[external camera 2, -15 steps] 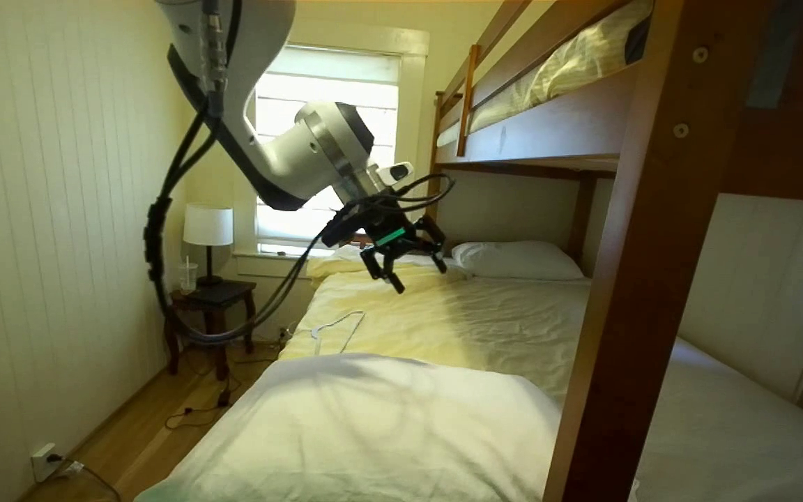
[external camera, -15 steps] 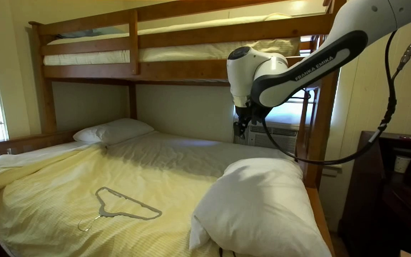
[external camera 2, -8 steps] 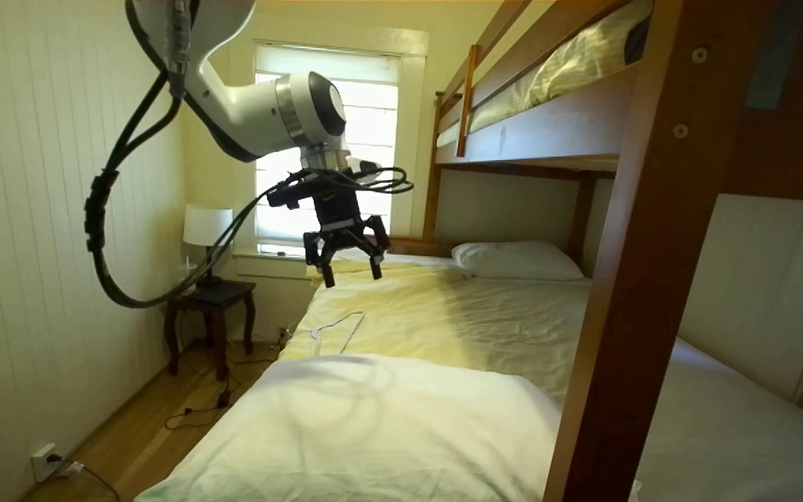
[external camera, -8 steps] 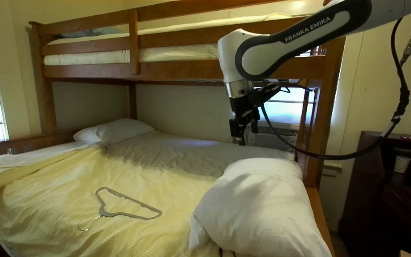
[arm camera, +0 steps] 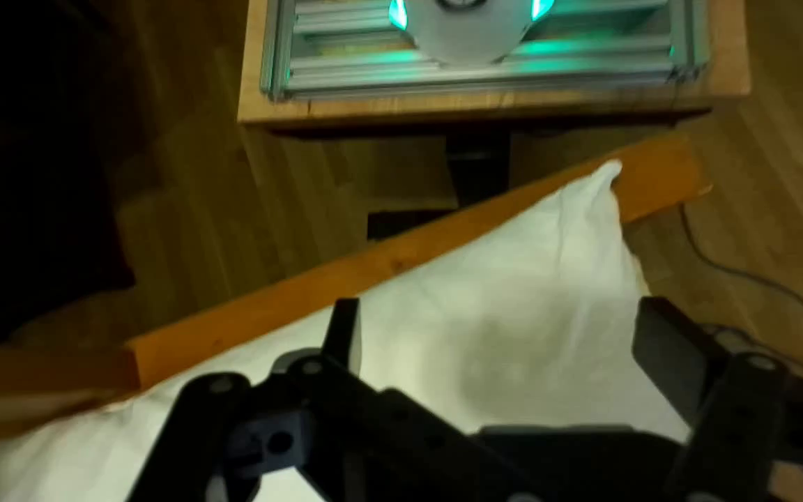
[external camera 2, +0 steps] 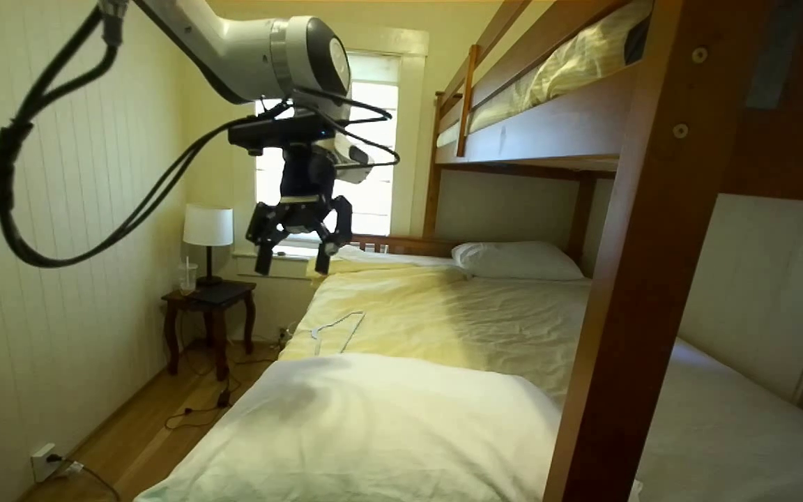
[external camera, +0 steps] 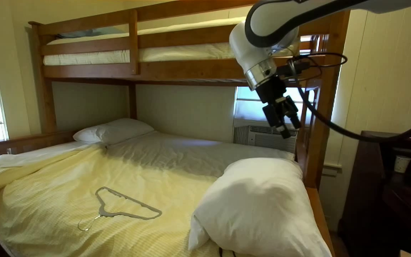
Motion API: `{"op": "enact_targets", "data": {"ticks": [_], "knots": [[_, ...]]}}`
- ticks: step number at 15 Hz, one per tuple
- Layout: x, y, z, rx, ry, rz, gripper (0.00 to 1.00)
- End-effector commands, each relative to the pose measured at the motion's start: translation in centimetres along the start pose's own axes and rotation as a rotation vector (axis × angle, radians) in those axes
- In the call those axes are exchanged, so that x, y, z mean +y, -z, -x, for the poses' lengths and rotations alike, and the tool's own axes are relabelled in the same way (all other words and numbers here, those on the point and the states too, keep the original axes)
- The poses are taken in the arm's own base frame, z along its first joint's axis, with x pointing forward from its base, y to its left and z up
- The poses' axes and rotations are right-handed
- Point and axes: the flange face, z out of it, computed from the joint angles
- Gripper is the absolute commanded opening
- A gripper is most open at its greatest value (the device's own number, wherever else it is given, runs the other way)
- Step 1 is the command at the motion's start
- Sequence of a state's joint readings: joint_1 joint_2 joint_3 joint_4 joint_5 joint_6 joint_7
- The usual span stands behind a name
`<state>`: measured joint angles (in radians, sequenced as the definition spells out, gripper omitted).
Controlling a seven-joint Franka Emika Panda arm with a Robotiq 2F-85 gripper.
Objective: Flip the pillow and fluff it
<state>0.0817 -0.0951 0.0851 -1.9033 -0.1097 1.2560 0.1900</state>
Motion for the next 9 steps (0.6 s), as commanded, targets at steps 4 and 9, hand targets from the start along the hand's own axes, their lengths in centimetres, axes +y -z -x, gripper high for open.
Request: {"op": "enact_targets", "data": {"ticks": [4, 9], "knots": [[1.0, -1.7, 3.4, -0.017, -0.016, 0.012, 1.0], [0.7, -2.1, 1.2, 0.053, -0.041, 0.058, 1.0]]}}
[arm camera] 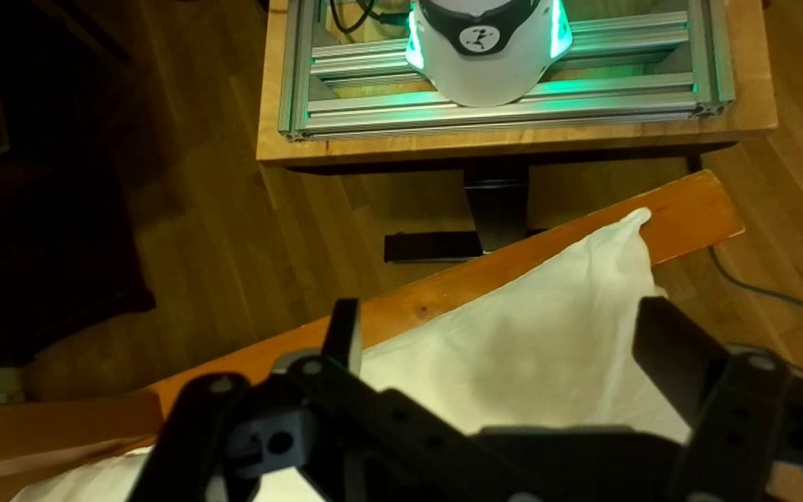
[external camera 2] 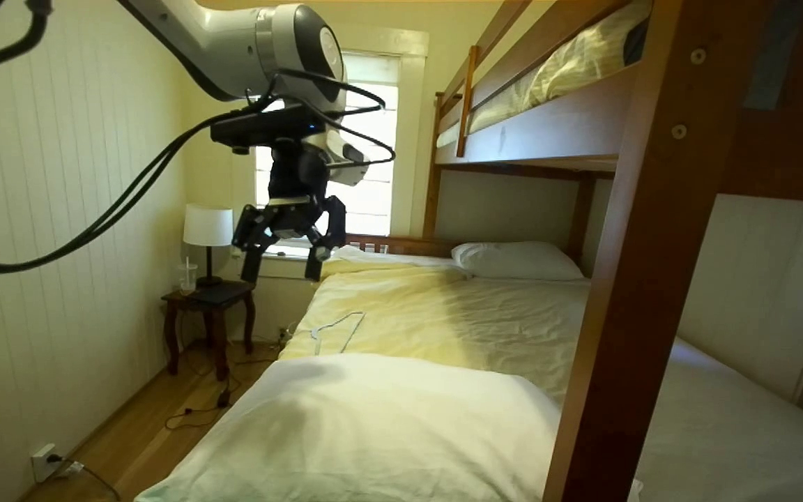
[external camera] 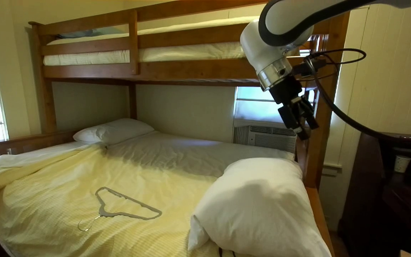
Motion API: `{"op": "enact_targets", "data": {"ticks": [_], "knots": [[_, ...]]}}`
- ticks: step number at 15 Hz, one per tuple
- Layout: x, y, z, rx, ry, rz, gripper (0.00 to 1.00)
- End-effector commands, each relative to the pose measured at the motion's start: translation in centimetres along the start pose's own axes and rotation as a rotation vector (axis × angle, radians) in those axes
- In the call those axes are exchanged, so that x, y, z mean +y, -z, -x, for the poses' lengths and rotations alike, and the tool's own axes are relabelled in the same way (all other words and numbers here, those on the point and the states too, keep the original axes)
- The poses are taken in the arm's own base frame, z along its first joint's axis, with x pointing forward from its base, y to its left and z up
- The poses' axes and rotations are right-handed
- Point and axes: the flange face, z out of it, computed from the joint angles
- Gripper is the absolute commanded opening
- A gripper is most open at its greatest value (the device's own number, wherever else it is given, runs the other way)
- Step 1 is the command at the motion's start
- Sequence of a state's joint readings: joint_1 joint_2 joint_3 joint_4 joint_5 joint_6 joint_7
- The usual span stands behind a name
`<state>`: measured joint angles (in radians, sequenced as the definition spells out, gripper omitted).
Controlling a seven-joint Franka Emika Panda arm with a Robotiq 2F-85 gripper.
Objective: Flip the pillow and fluff it
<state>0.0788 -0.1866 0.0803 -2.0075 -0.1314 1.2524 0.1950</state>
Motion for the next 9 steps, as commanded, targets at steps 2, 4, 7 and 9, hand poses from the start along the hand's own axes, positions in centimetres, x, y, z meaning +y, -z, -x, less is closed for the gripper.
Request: {"op": "enact_targets", "data": {"ticks": [2, 4, 7, 9], "knots": [[-1.9, -2.7, -1.5, 0.142, 0.007, 0.065, 1.0], [-3.4, -6.1, -1.6, 0.166, 0.034, 0.082, 1.0], [-5.3, -11.5, -0.7, 0.166, 0.039, 0.09, 0.74], [-5.5, -15.7, 0.3, 0.131, 0.01, 0.141, 0.59]]}}
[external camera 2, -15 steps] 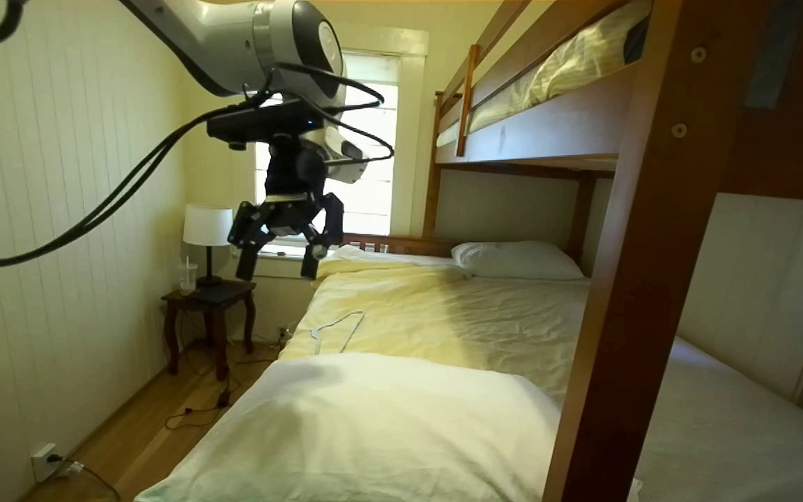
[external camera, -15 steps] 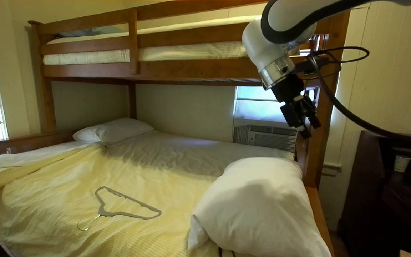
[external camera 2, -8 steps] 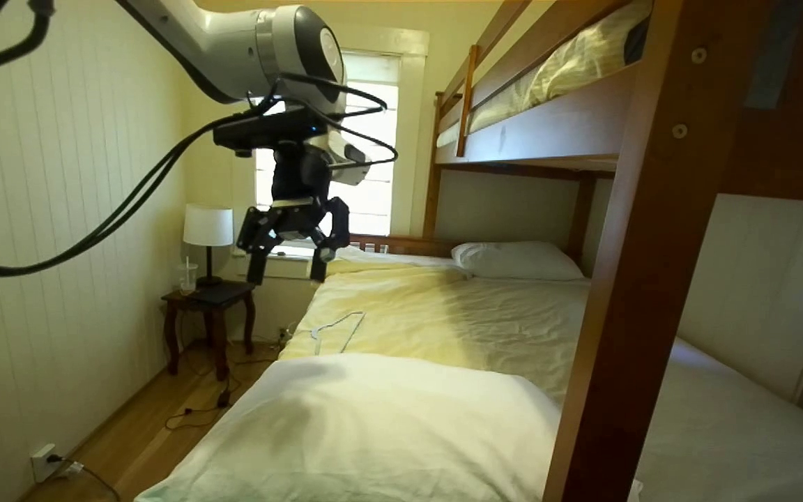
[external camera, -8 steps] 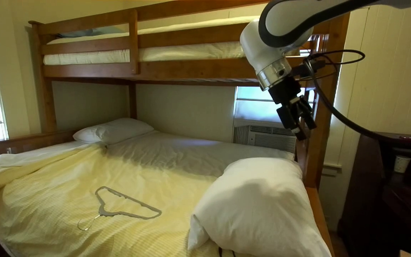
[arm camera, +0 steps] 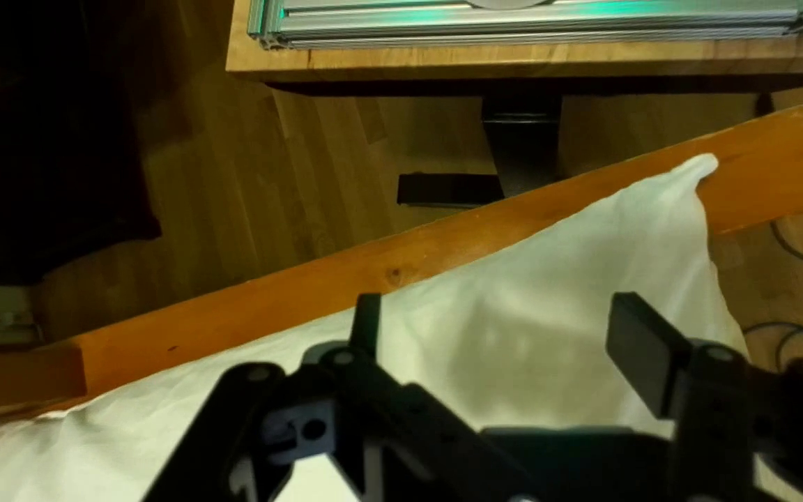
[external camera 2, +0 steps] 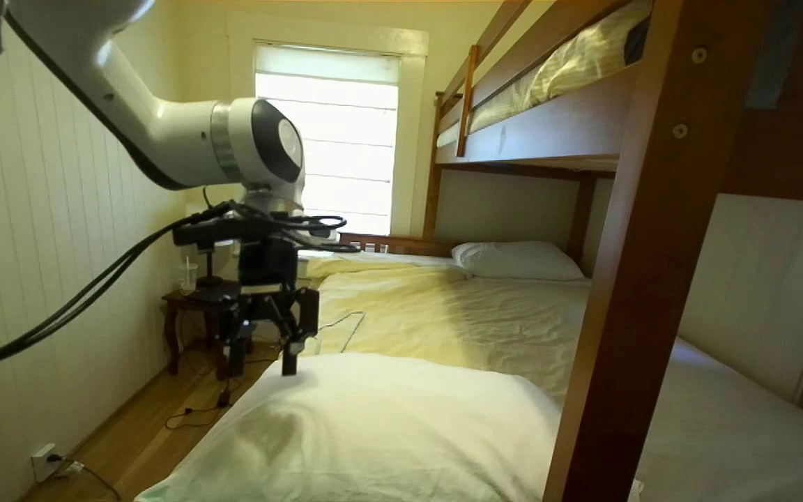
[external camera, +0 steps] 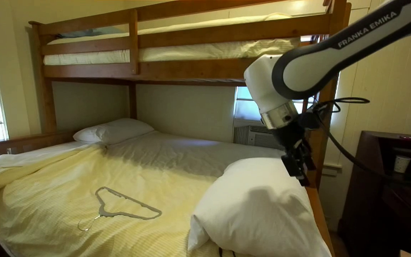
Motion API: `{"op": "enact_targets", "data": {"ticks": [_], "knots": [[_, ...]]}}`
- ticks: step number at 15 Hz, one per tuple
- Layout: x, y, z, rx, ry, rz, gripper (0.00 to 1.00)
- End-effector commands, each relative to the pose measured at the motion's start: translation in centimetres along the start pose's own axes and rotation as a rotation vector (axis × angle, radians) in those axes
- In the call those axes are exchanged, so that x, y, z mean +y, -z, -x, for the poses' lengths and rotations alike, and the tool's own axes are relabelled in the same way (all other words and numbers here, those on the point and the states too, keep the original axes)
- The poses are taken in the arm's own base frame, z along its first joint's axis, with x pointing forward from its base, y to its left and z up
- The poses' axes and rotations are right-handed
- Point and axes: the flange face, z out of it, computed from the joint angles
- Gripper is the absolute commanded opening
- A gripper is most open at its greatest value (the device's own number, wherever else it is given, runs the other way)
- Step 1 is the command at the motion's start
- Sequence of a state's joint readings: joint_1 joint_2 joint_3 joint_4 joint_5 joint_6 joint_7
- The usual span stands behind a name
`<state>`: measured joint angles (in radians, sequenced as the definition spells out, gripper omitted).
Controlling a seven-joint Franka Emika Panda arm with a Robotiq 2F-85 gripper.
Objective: Flip the pillow and fluff it
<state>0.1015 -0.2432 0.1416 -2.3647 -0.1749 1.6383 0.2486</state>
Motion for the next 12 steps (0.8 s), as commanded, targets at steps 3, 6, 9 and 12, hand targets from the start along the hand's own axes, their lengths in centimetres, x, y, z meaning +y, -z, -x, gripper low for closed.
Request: {"op": "enact_targets", "data": {"ticks": [3, 6, 9, 12], "knots": [[0.2, -9.8, 4.5, 0.004, -0.115, 0.162, 0.38], [-0.3, -9.6, 3.6, -0.038, -0.097, 0.148, 0.42], [-0.2, -9.7, 3.9, -0.028, -0.103, 0.148, 0.13], [0.1, -11.4, 2.0, 0.041, -0.094, 0.1, 0.0]]}}
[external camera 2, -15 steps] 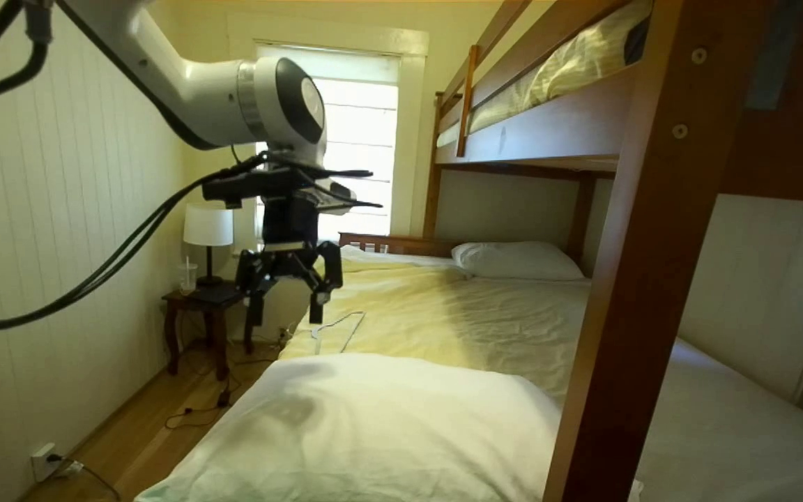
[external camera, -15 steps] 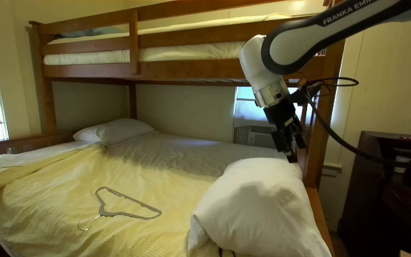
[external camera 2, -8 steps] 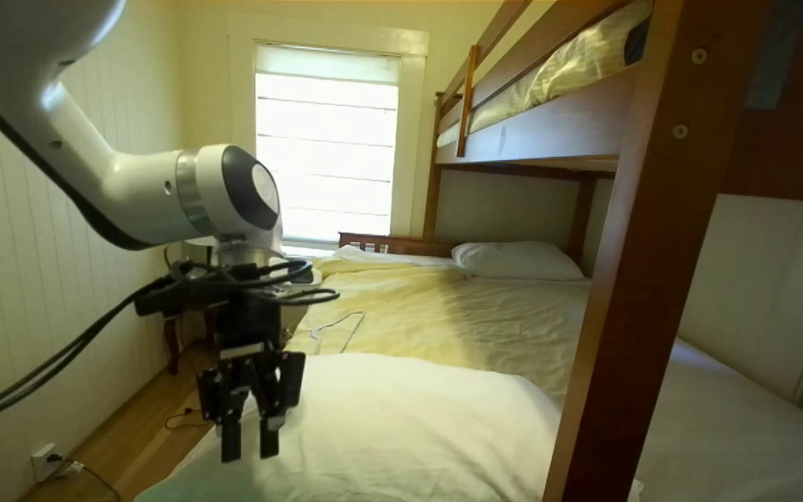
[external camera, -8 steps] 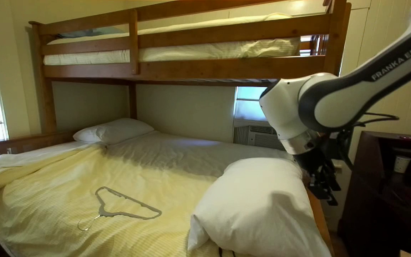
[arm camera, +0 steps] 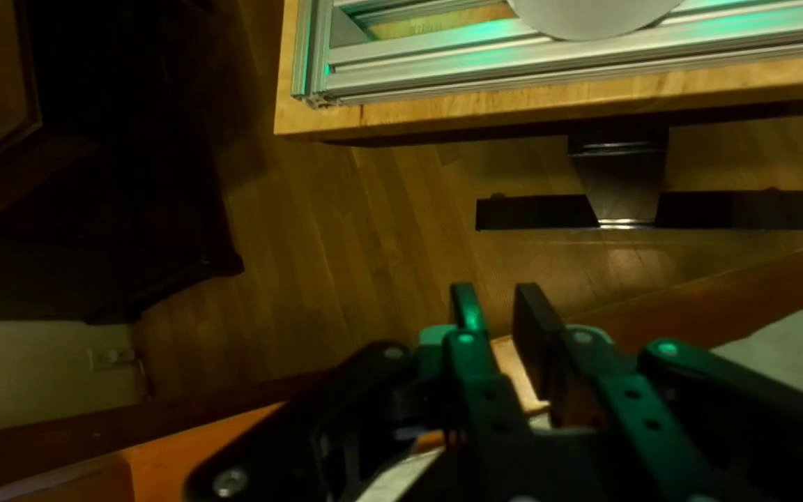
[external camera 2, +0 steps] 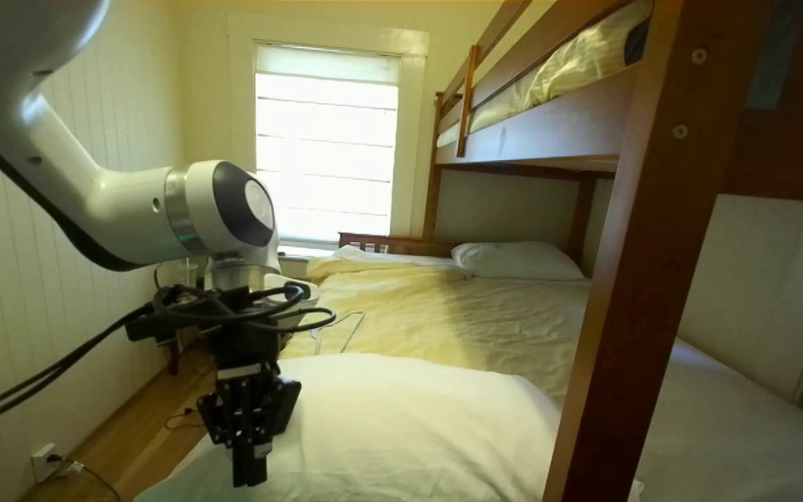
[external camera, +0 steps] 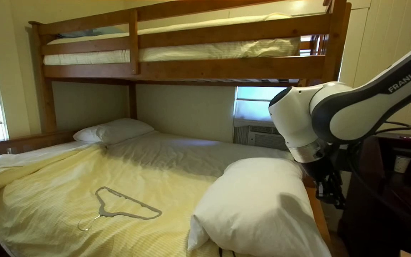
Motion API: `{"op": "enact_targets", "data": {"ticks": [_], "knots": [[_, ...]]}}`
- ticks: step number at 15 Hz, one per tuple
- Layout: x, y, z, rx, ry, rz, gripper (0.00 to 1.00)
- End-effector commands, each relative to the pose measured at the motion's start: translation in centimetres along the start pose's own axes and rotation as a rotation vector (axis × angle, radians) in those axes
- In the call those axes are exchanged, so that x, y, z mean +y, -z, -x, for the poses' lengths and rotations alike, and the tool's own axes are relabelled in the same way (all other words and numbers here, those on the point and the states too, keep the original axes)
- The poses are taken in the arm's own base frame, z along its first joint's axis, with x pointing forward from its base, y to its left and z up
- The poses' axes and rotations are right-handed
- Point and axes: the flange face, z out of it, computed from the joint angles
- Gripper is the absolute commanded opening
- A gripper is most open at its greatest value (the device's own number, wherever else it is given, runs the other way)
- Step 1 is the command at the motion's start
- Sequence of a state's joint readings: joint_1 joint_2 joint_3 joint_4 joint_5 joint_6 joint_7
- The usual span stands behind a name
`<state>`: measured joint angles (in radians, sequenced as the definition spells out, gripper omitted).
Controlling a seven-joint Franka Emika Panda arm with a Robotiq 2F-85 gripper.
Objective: Flip the pillow and fluff it
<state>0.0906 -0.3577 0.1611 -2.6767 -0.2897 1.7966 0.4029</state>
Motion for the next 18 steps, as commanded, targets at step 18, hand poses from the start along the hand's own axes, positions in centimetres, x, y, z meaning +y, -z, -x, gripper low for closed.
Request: {"op": "enact_targets", "data": {"ticks": [18], "knots": [[-0.7, -7.2, -10.8, 0.319, -0.065, -0.17, 0.0]]}}
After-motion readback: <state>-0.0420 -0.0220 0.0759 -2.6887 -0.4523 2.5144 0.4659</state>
